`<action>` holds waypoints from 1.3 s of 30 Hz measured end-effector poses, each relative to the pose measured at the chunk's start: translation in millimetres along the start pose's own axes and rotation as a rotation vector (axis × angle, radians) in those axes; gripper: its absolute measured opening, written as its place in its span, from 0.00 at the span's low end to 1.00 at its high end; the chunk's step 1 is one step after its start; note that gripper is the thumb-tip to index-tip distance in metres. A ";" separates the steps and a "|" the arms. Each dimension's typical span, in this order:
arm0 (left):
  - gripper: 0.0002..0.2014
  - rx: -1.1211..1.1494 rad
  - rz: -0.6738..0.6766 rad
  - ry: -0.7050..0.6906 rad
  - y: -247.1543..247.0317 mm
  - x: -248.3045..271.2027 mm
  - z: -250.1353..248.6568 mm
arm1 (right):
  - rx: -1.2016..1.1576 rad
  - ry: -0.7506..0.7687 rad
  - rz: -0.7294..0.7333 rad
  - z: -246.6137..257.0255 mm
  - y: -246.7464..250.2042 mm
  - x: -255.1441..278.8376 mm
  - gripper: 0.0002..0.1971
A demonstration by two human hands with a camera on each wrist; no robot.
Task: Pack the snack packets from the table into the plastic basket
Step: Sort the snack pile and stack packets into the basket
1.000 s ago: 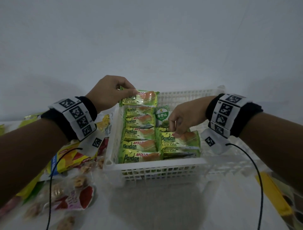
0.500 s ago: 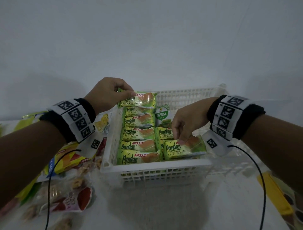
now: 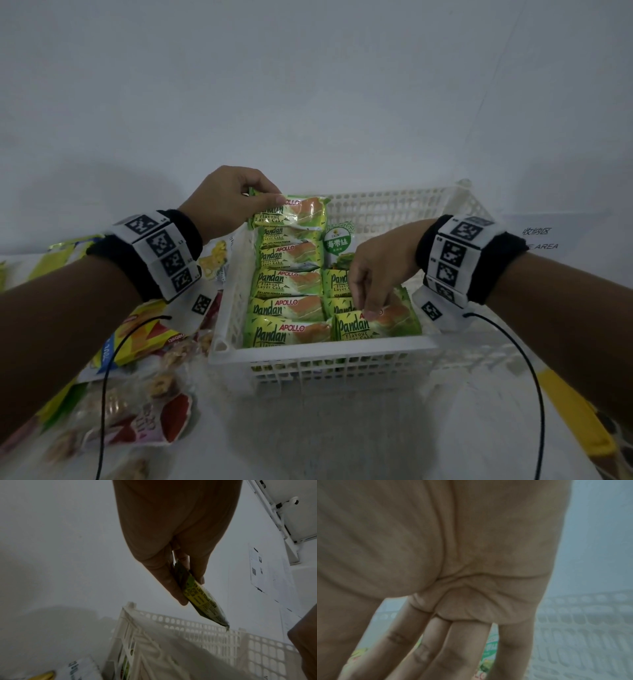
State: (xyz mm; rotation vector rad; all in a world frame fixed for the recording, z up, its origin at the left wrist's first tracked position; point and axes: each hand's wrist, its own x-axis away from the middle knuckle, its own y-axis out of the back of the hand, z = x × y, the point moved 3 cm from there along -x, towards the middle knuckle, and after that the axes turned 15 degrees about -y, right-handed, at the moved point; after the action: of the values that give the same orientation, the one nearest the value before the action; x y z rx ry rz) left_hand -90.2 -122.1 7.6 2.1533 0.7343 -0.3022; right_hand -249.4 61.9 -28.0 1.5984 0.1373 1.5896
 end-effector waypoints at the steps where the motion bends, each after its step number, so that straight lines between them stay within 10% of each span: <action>1: 0.07 0.003 -0.001 0.001 0.3 0.1 -0.2 | -0.004 -0.002 0.009 1.3 -0.9 0.0 0.11; 10: 0.07 0.009 0.003 0.013 1.7 3.6 -2.2 | -0.017 0.016 -0.024 4.9 5.2 10.6 0.15; 23: 0.08 -0.021 -0.029 -0.001 9.4 12.6 -4.7 | -0.096 0.214 -1.098 24.7 52.3 19.0 0.19; 35: 0.10 0.028 -0.074 0.055 9.7 23.8 -3.5 | 0.072 0.334 -0.997 67.2 53.8 -2.5 0.24; 39: 0.25 0.020 -0.117 0.096 2.5 36.8 11.8 | 0.116 0.213 -0.965 62.4 60.3 -7.2 0.23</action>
State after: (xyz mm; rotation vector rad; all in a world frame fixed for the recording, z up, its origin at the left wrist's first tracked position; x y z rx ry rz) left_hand -58.8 -117.7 -14.7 2.1593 0.9179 -0.2702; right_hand -225.6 -10.2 14.7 1.1354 0.9704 0.9714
